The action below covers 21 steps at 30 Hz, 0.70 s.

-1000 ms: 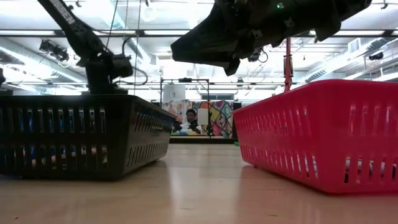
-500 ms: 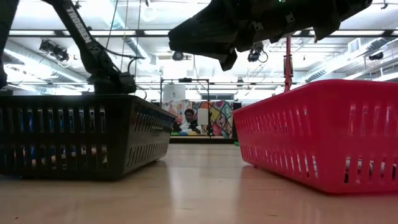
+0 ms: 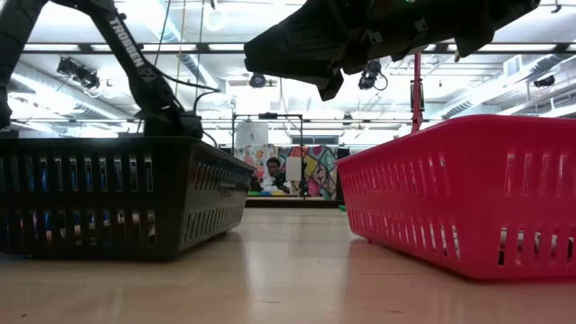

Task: Sort crayons
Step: Put the black crayon into the red basket

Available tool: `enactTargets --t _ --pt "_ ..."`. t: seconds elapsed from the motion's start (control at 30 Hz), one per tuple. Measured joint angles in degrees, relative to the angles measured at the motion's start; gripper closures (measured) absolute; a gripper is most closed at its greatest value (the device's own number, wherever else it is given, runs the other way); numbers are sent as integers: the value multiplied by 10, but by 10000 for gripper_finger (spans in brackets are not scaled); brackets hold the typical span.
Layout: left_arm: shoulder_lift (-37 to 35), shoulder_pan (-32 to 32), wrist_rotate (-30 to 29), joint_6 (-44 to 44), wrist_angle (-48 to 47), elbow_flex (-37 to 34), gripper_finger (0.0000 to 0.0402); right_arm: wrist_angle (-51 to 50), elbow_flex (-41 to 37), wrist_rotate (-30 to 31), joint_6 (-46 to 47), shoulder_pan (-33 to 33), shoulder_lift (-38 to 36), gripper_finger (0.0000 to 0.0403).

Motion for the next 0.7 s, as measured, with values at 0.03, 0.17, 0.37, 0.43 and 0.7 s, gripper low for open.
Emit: enactTargets --t 0.03,0.17,0.37,0.43,0.7 --pt "0 0 2 1 -9 4 299 0 0 0 0 0 0 300" --pt "-11 -6 2 -2 -36 17 299 0 0 0 0 0 0 300" --pt "-19 -10 -38 -20 -43 35 299 0 0 0 0 0 0 300" --pt "-18 -10 -41 -23 -40 39 299 0 0 0 0 0 0 300" --pt "-16 7 -64 -29 -45 41 321 0 0 -5 -2 0 0 300"
